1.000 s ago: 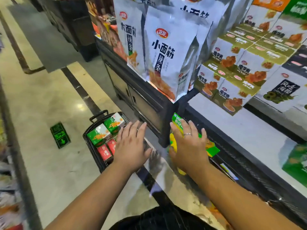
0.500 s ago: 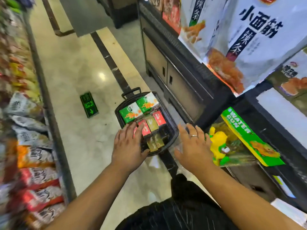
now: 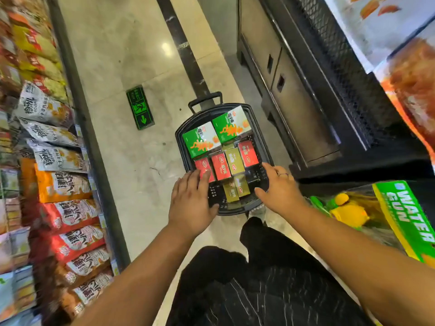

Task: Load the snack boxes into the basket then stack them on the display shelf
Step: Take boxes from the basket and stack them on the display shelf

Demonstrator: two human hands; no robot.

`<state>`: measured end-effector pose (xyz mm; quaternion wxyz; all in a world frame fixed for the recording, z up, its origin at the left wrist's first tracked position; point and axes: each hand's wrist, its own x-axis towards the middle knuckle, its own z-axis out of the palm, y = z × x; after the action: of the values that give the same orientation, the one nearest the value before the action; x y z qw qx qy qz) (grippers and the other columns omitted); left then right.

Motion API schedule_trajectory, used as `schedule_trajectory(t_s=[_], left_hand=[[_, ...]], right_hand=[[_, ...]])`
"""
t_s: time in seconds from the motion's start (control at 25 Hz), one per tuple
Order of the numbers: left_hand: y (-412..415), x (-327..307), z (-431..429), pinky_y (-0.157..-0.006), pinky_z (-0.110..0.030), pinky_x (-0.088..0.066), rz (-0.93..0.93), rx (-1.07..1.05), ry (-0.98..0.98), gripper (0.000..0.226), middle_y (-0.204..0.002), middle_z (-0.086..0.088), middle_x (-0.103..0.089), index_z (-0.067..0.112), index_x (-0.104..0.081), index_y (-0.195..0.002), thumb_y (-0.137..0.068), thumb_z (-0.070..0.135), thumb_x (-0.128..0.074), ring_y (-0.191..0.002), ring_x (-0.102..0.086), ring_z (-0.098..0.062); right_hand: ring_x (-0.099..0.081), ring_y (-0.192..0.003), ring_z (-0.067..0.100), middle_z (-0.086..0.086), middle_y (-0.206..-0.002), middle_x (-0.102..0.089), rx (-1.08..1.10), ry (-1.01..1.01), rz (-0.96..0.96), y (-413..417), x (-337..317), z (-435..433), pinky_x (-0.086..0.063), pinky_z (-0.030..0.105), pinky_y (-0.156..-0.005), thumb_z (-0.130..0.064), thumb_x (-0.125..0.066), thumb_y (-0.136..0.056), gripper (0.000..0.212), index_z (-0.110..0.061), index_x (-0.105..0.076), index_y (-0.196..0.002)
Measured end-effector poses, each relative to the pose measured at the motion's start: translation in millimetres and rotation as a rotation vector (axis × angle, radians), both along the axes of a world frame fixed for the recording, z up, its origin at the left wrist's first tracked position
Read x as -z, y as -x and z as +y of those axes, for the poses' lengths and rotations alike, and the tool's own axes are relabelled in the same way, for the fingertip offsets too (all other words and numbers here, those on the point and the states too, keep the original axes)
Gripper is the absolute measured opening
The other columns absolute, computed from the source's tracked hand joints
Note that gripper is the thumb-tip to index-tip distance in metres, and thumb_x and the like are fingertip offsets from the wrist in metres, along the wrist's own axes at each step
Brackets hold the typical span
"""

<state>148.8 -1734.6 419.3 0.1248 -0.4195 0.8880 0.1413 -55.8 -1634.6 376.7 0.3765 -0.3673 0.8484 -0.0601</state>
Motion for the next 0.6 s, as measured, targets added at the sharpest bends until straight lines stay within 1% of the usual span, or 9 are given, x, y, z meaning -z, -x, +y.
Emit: schedule_trajectory(t_s=[0.08, 0.16, 0.24, 0.32, 0.4, 0.52, 0.6], left_hand=[[11.8, 24.3, -10.1, -0.119, -0.043, -0.016, -0.013, -0.028, -0.053, 0.088, -0.156, -0.01, -0.031, 0.019, -0.024, -0.154, -0.083, 0.047, -0.067, -0.145, -0.025, -0.031], [19.7, 55.8, -18.3, -0.121, -0.042, -0.015, -0.016, -0.067, -0.097, 0.088, -0.158, -0.008, -0.028, 0.021, -0.02, -0.155, -0.084, 0.048, -0.066, -0.146, -0.022, -0.028], [24.5, 90.2, -28.4, -0.121, -0.042, -0.016, -0.019, -0.068, -0.123, 0.089, -0.158, -0.009, -0.028, 0.021, -0.021, -0.155, -0.084, 0.047, -0.067, -0.146, -0.023, -0.028], [26.6, 134.0, -44.3, -0.121, -0.042, -0.015, -0.039, -0.056, -0.155, 0.088, -0.159, -0.01, -0.027, 0.021, -0.019, -0.155, -0.085, 0.046, -0.066, -0.146, -0.022, -0.029], [25.5, 177.0, -61.7, -0.12, -0.042, -0.014, -0.064, -0.039, -0.18, 0.086, -0.159, -0.01, -0.025, 0.02, -0.018, -0.155, -0.087, 0.046, -0.063, -0.146, -0.021, -0.03], [21.4, 244.4, -85.7, -0.119, -0.044, -0.02, -0.052, 0.004, -0.185, 0.085, -0.155, -0.012, -0.032, 0.016, -0.026, -0.153, -0.084, 0.044, -0.066, -0.142, -0.028, -0.033], [19.7, 283.1, -92.8, -0.117, -0.046, -0.022, -0.06, 0.045, -0.215, 0.083, -0.153, -0.014, -0.036, 0.014, -0.031, -0.151, -0.083, 0.043, -0.068, -0.14, -0.032, -0.034]], right_hand=[[-0.035, -0.136, 0.032, 0.012, -0.15, -0.032, -0.011, -0.024, -0.04, 11.4, 24.5, -17.9, -0.035, 0.043, -0.108, -0.042, -0.06, -0.091, 0.077, -0.026, -0.019, -0.154], [-0.038, -0.133, 0.032, 0.012, -0.148, -0.033, 0.031, -0.044, -0.104, 16.7, 52.7, -34.1, -0.036, 0.04, -0.107, -0.039, -0.062, -0.091, 0.076, -0.026, -0.021, -0.153], [-0.04, -0.132, 0.033, 0.013, -0.146, -0.033, 0.075, -0.064, -0.16, 15.0, 86.0, -47.3, -0.037, 0.044, -0.109, -0.037, -0.063, -0.09, 0.076, -0.028, -0.021, -0.153], [-0.04, -0.131, 0.036, 0.014, -0.145, -0.033, 0.078, -0.104, -0.16, 10.3, 130.7, -61.0, -0.036, 0.049, -0.108, -0.038, -0.061, -0.09, 0.076, -0.031, -0.019, -0.153], [-0.042, -0.129, 0.037, 0.014, -0.143, -0.034, 0.066, -0.134, -0.154, 2.8, 172.2, -71.5, -0.039, 0.047, -0.106, -0.036, -0.059, -0.091, 0.076, -0.032, -0.016, -0.153], [-0.044, -0.126, 0.035, 0.014, -0.143, -0.033, 0.092, -0.148, -0.138, -8.5, 234.9, -83.6, -0.04, 0.039, -0.099, -0.036, -0.06, -0.093, 0.075, -0.035, -0.015, -0.153], [-0.044, -0.127, 0.032, 0.013, -0.146, -0.031, 0.214, -0.11, -0.205, -18.3, 273.8, -92.8, -0.038, 0.037, -0.101, -0.04, -0.059, -0.094, 0.075, -0.038, -0.012, -0.154]])
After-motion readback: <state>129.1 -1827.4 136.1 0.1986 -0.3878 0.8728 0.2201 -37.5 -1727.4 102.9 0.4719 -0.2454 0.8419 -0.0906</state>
